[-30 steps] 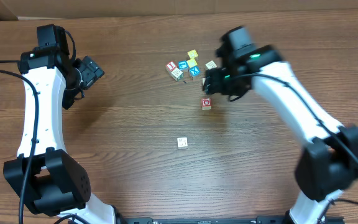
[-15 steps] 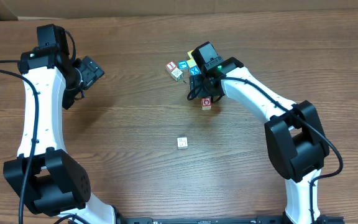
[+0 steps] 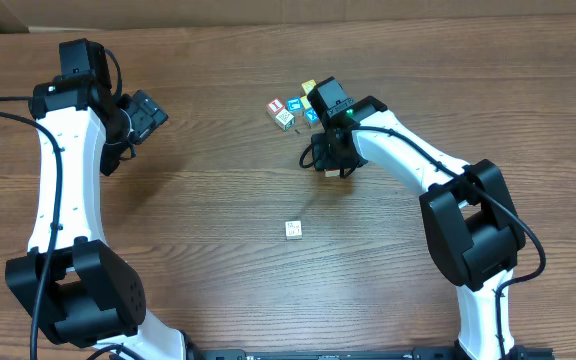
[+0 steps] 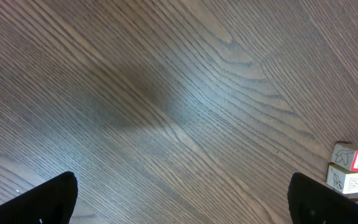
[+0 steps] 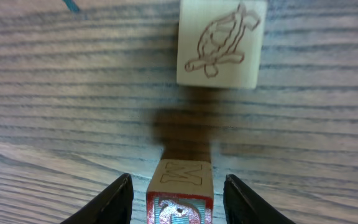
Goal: Flip 3 blocks
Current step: 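Grasp the red-O block with the right gripper and lift it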
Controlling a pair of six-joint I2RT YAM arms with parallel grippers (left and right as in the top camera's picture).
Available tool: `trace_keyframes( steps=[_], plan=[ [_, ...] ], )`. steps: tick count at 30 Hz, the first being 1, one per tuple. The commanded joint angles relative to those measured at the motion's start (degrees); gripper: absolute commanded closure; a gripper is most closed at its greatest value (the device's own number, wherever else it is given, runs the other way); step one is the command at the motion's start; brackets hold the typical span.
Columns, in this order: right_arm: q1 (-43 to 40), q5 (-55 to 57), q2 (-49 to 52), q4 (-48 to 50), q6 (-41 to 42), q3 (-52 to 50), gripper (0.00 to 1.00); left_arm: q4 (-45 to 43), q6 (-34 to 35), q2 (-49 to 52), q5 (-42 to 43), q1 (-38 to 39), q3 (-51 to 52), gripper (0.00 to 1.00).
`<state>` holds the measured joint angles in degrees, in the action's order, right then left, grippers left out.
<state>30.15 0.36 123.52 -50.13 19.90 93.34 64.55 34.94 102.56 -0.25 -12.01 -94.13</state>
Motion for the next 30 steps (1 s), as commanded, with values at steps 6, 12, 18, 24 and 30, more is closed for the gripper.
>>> trace_keyframes(
  steps=[6,12,18,24,30],
  plan=[
    [0.44,-0.50,0.59,1.38,2.16,-2.91,0.70,-0.07,-0.46,0.42,-0.33,0.02,-0.90,0.00],
    [0.44,-0.52,0.00,-1.55,2.86,-0.52,0.71,-0.09,-0.46,0.42,-0.33,0.02,-0.90,0.00],
    [0.74,-6.03,-4.42,-9.77,2.89,4.44,0.75,-0.07,-0.46,0.42,-0.33,0.02,-0.90,0.00],
    [2.16,-10.99,-9.35,-15.82,4.39,4.44,0.75,-0.09,-0.46,0.42,-0.33,0.02,-0.92,0.00],
    [5.14,-10.73,-10.64,-22.80,8.37,4.15,0.75,-0.07,-0.46,0.42,-0.33,0.02,-0.90,0.00]
  ],
)
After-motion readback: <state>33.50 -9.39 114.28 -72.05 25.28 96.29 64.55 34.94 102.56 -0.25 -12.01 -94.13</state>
